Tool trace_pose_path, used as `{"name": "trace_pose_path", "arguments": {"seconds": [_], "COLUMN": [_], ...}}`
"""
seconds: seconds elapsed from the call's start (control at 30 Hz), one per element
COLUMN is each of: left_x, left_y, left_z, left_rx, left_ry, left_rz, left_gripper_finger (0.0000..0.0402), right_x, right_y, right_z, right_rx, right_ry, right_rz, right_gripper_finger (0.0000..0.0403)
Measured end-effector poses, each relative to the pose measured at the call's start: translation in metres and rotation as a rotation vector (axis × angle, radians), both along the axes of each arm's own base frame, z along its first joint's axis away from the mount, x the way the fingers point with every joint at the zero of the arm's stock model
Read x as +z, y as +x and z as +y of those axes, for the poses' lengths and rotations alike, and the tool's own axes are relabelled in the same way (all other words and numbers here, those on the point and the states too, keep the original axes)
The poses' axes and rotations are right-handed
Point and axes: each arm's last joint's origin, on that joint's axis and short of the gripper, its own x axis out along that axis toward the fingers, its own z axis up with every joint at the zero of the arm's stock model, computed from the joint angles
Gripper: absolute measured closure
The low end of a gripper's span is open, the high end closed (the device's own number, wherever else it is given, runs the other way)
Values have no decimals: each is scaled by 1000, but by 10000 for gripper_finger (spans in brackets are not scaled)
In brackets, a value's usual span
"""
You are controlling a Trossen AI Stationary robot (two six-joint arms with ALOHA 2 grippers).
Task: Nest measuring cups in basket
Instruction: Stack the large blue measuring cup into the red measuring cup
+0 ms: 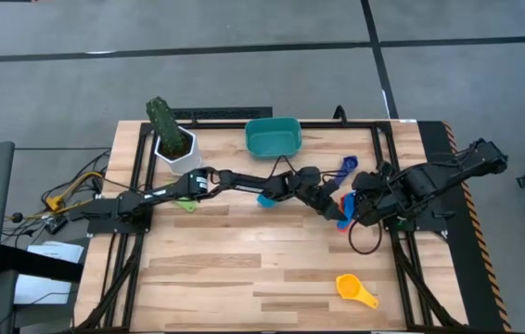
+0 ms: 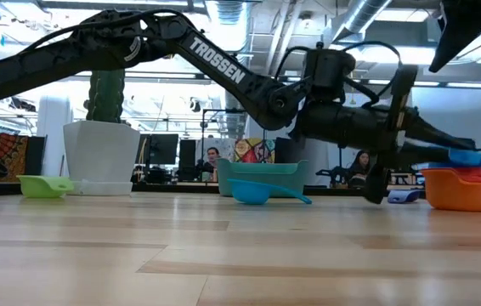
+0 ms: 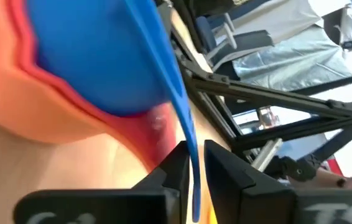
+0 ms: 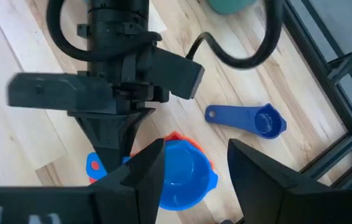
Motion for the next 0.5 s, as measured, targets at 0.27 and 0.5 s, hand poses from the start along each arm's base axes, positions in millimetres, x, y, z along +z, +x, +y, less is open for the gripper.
{"name": "trace_pose_path", "arguments": {"seconds": [0.27,0.5], "left_x": [6,12], "left_y": [0,-1], "left_z": [-1,-9], "left_rx": [-49,-185], "left_ry": [4,16], "left_rz": [-61,-129], "left_gripper_finger": [298,238], "right_x": [0,0], "right_y": [0,-9], "right_z": [-1,0], "right_rx": [-4,-57], "right_ry": [-15,-58], "right_rz": [-3,11], "right_gripper_finger": [206,205]}}
